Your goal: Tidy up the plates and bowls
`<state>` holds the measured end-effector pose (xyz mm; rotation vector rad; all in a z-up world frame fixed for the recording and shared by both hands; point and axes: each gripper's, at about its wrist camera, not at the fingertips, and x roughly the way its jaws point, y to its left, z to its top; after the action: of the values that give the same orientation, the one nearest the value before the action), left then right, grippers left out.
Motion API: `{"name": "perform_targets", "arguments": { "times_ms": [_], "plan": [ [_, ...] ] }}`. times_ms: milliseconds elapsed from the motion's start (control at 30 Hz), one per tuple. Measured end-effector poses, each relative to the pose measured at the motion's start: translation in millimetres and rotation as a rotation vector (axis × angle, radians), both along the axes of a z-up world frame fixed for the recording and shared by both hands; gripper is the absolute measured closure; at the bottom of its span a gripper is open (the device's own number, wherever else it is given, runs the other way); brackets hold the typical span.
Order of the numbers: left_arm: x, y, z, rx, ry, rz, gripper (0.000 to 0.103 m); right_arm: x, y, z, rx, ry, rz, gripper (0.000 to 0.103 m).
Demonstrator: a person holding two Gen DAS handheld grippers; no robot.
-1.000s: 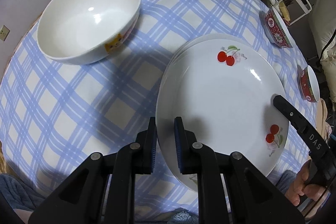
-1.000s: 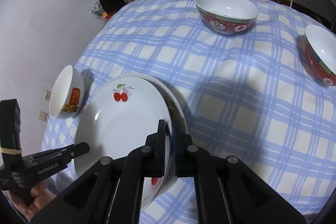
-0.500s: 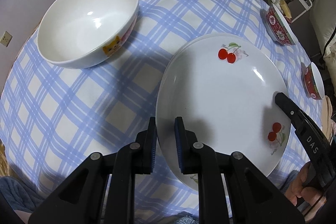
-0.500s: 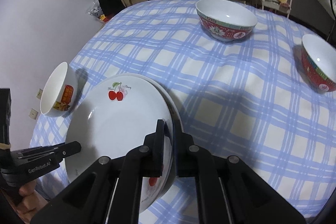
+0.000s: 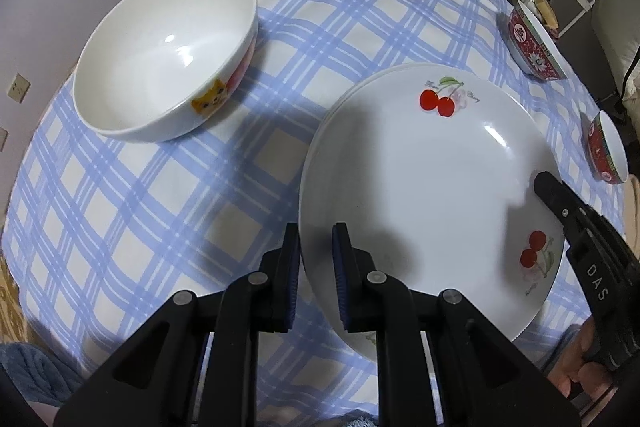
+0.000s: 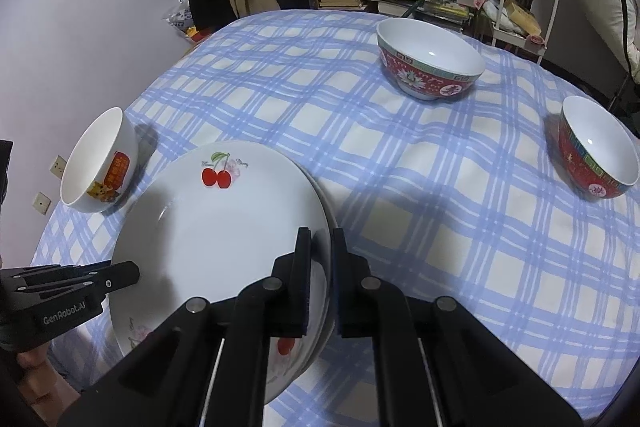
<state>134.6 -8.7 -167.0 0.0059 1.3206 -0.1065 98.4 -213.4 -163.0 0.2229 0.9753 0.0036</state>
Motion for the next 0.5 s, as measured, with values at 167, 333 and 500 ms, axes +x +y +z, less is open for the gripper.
{"name": "perform_targets", "arguments": {
  "times_ms": [167, 333, 500],
  "plan": [
    [-0.3, -3.5, 0.4, 0.025, -0.015, -0.011, 0.087, 3.2, 0.5, -0.2, -0.012, -0.003, 0.003, 0.093],
    [-0.3, -3.5, 0.3, 0.03, -0.022, -0.009, 0.087, 6.1, -1.0, -0.3, -0.003, -0.006, -0.001, 0.092],
    [0.4, -5.7, 1.1, 0.04, -0.031, -0.014, 0.086, 7.8, -0.6, -0.5, -0.038, 0.0, 0.003, 0.093]
  ]
}}
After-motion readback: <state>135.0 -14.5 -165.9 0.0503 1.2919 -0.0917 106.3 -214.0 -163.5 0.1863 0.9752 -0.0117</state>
